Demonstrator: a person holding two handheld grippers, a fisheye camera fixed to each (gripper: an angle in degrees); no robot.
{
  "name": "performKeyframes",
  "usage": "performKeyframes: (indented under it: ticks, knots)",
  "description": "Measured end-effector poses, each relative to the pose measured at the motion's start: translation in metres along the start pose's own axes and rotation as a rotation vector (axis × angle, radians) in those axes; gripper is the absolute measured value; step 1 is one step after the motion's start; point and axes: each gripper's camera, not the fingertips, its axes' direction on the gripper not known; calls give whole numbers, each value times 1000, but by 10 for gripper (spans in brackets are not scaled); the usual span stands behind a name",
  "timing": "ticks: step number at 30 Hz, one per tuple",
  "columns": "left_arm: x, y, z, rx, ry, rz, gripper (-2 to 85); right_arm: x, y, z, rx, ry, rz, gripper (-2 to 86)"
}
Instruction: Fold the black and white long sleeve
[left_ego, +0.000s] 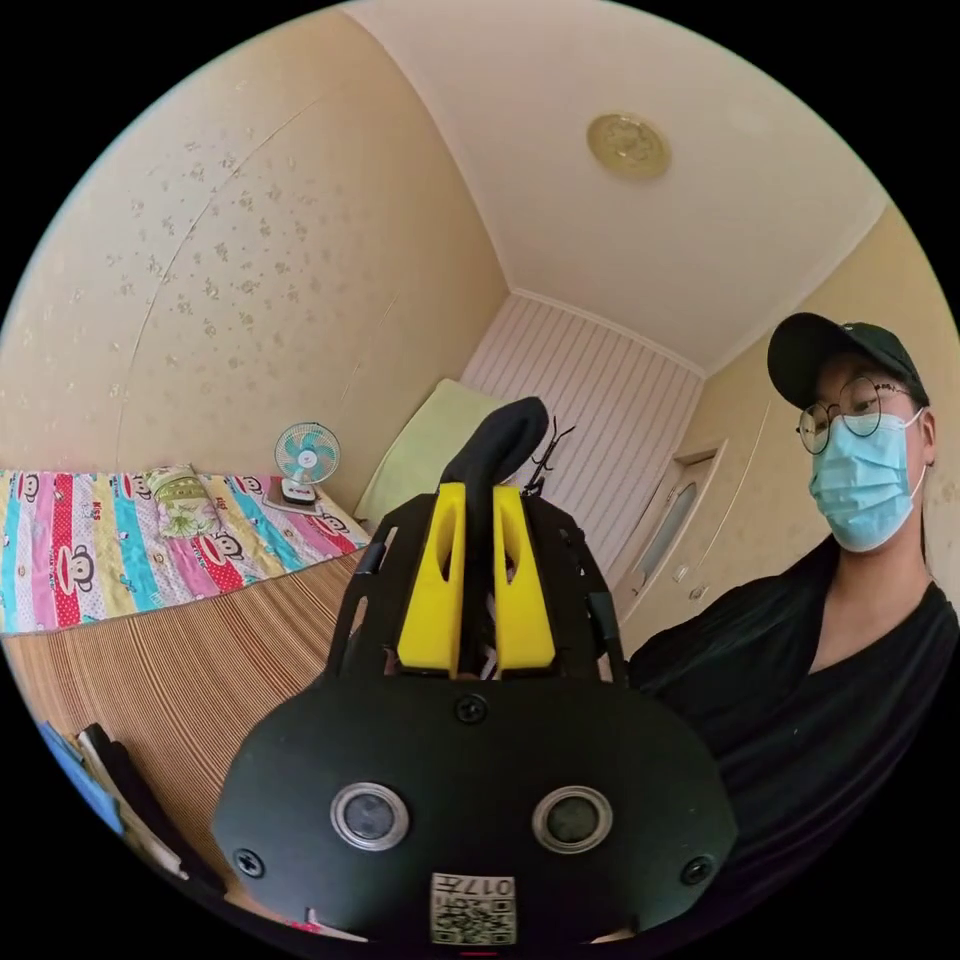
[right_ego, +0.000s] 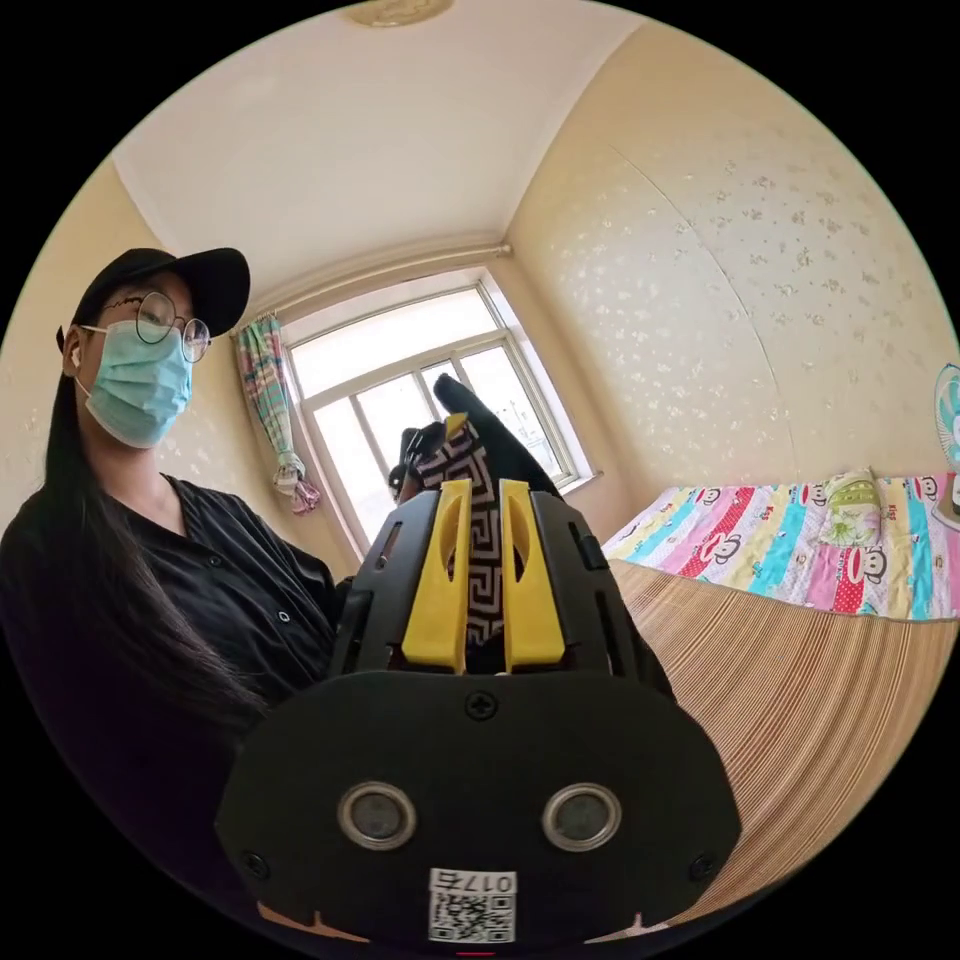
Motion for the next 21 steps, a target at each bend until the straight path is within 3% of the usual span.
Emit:
performKeyframes:
  ticks: [8, 11, 14, 16, 19, 21]
  knots:
    - [56, -67, -40, 132, -62, 92, 51, -3, 70, 103, -183, -27, -46, 125]
    - [72, -80, -52, 162, -56, 129, 51, -11, 55, 128, -125, -42, -97, 131]
    - [81, -91, -66, 144, -93, 151, 51, -14, 29, 131, -20, 44, -170, 90]
    - [82, -96, -77, 134, -136, 148, 52, -14, 7, 133, -96, 92, -227, 60]
    - [77, -102, -104, 109, -220, 135, 52, -16, -28, 111, -94, 342, -283, 42]
    - [68, -107, -120, 24, -273, 140, 48, -23, -51, 72, 50, 480, -289, 39]
